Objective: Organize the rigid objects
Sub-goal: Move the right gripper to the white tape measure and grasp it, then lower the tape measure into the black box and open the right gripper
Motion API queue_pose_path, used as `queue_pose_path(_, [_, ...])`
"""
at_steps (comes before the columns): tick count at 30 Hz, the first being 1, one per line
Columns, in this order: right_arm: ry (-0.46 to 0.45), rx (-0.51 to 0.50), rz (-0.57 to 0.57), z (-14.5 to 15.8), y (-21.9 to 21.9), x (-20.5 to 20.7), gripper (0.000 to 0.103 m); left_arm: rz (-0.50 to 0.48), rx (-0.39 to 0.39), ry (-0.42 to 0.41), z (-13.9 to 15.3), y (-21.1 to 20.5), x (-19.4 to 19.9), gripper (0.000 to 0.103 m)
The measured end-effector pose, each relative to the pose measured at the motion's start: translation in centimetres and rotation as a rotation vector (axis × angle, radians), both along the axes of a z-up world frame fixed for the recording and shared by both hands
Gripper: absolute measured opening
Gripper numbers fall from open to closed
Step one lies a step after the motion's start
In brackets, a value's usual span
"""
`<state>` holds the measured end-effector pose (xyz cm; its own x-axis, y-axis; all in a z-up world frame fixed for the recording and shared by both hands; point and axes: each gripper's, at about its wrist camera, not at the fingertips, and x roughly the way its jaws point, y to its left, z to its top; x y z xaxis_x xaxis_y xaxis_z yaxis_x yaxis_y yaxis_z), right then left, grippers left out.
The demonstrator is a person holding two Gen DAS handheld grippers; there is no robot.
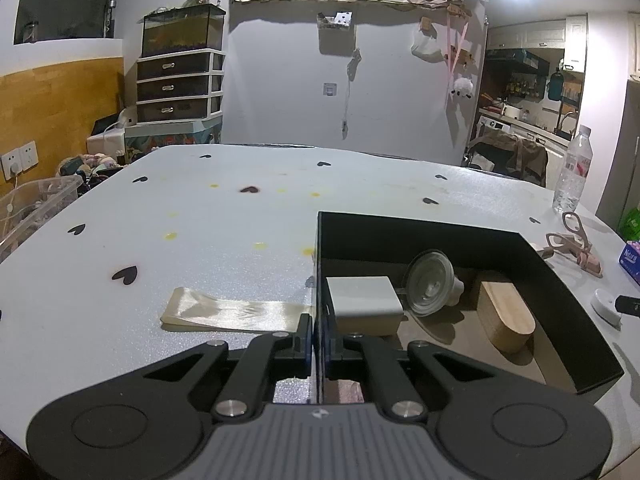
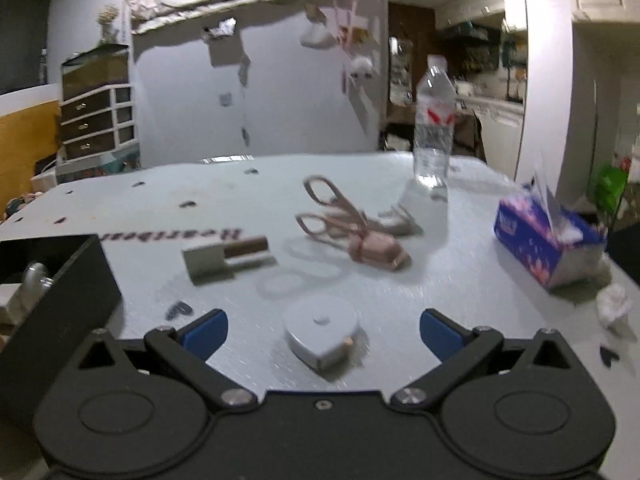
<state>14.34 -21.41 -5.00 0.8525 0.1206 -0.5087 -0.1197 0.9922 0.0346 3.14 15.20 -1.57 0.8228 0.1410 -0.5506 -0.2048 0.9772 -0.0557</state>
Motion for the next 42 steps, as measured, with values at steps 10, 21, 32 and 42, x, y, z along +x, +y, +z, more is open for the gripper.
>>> queue_pose_path(10, [-0.003, -0.071, 0.065, -0.4, 1.2, 1.3, 0.074, 0.000, -0.002, -0.001, 0.0, 0.0, 0.1, 0.005])
queue_pose_path(21, [0.043, -0.131, 0.073, -1.6, 2.3, 2.8, 0.053, -0.003, -0.007, -0.004, 0.0, 0.0, 0.1, 0.005])
queue_pose_path(32, [-0.042, 0.001, 0.270, 2.7, 4.6, -0.8, 0.053, -0.002, -0.008, -0.005, 0.0, 0.0, 0.1, 0.005])
queue_pose_path(42, [-0.009, 0.090, 0.681, 6.8, 13.3, -3.4, 0.053, -0.008, -0.007, -0.010, 0.1, 0.0, 0.1, 0.005])
